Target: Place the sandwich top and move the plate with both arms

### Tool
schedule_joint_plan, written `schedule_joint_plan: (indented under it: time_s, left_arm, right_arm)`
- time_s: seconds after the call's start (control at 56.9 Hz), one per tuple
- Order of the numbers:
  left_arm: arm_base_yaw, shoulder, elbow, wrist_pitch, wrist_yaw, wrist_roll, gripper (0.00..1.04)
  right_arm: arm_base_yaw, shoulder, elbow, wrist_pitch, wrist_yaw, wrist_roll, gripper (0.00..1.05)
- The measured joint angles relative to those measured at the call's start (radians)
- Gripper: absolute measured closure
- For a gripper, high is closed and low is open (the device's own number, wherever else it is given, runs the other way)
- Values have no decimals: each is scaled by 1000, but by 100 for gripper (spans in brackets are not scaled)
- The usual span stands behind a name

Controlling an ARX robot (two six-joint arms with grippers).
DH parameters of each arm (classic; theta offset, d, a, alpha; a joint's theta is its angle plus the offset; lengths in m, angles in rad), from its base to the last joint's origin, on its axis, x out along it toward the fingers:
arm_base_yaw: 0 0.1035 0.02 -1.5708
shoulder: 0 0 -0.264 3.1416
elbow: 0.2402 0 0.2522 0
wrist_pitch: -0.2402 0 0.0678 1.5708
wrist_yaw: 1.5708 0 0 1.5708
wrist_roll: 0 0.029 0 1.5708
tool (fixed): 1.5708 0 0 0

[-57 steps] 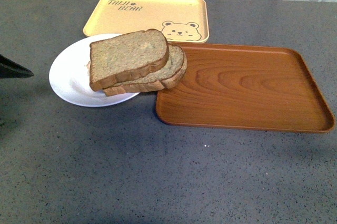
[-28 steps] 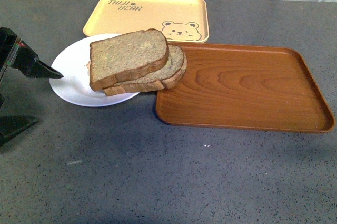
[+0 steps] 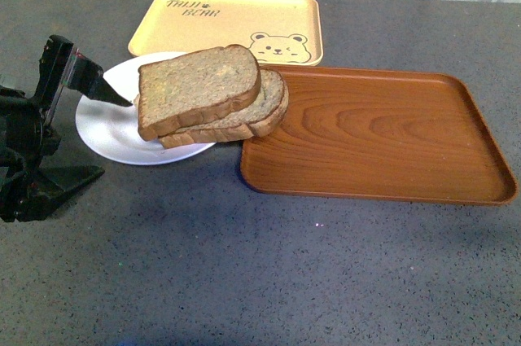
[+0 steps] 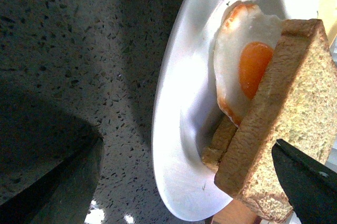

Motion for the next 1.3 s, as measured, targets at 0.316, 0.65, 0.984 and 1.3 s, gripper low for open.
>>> schedule_joint_plan:
  time_s: [0.316,0.65,0.984,1.3]
  left_arm:
    - [-13,42,42,31,8,-87,9]
    - [-10,57,26,92,-2,-196,21]
    - [-10,69,-4,133,-13,-266,82]
    - [-15,64,-19,177,5,-269,102]
  right_arm:
    - [0,0,0,0,0,0,9]
    - [0,0,0,0,0,0,9]
    - [0,0,0,0,0,0,9]
    - [0,0,0,0,0,0,9]
